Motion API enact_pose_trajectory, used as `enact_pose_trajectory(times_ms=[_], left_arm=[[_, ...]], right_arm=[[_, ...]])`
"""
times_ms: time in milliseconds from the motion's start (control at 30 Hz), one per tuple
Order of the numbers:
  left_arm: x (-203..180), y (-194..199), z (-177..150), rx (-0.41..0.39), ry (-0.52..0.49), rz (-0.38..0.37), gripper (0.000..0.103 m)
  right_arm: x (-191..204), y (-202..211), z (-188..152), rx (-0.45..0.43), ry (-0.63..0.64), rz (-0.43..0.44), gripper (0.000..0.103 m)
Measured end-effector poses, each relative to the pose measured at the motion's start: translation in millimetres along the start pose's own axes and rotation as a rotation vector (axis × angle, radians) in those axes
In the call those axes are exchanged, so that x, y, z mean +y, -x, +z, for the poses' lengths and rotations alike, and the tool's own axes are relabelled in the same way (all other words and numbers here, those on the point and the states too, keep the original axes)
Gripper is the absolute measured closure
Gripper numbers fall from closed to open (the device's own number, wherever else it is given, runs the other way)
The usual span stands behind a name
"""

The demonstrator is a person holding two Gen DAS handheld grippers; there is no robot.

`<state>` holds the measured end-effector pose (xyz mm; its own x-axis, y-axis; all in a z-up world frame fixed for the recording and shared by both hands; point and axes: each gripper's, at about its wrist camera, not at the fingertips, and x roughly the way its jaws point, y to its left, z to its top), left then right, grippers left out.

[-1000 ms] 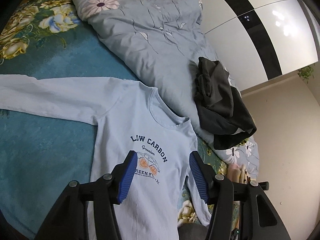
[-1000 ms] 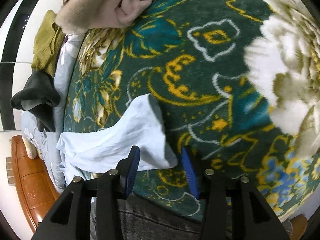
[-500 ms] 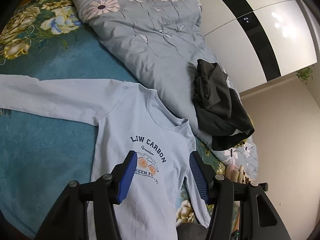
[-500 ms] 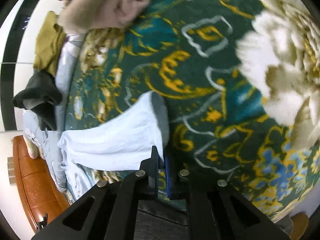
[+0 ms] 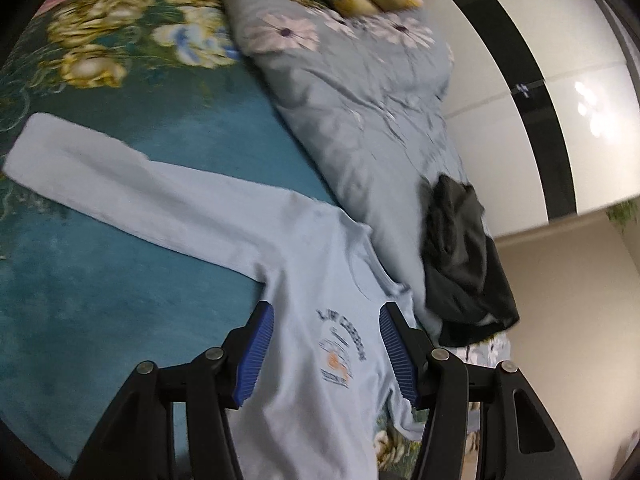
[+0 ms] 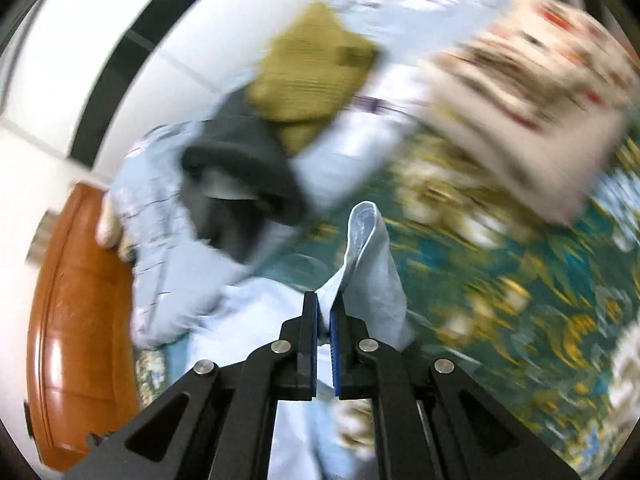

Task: Fold clothes
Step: 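Grasp a sleeve cuff with the right gripper and fold it across the front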

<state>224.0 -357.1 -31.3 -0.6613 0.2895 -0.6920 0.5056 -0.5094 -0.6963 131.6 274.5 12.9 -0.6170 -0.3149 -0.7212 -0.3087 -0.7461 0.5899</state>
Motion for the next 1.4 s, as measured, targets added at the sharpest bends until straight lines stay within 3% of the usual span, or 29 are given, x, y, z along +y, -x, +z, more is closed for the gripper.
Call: enact_pose_trajectory(times_ms=[167, 333, 500, 733, 933, 1167, 1400], left_arm=[[42, 12, 16, -0.055, 0.089, 0.021, 0.043], [84, 21, 28, -0.103, 0.182, 0.047, 0.043], [117, 27, 35, -0.137, 0.250, 0.070, 0.043], [141, 18, 42, -0.120, 0.281, 0.085, 0.043], [145, 6, 45, -0.100, 0.284, 0.090, 0.043], [133, -16, 44, -0.044, 0.250, 0.084, 0.043], [99, -49, 40, 0.024, 0.168, 0.058, 0.043]], right_arm=[[105, -38, 10, 0.022, 0.184, 0.088, 0.098], [188, -94, -8, 0.097, 0.303, 0.161, 0.098], [245, -150, -38, 0.180, 0.363, 0.200, 0.098], [299, -249, -108, 0.350, 0.475, 0.137, 0.098], [313, -305, -164, 0.475, 0.569, 0.063, 0.098], [313, -339, -204, 0.587, 0.632, 0.027, 0.095], [285, -311, -181, 0.561, 0.614, 0.068, 0.089]])
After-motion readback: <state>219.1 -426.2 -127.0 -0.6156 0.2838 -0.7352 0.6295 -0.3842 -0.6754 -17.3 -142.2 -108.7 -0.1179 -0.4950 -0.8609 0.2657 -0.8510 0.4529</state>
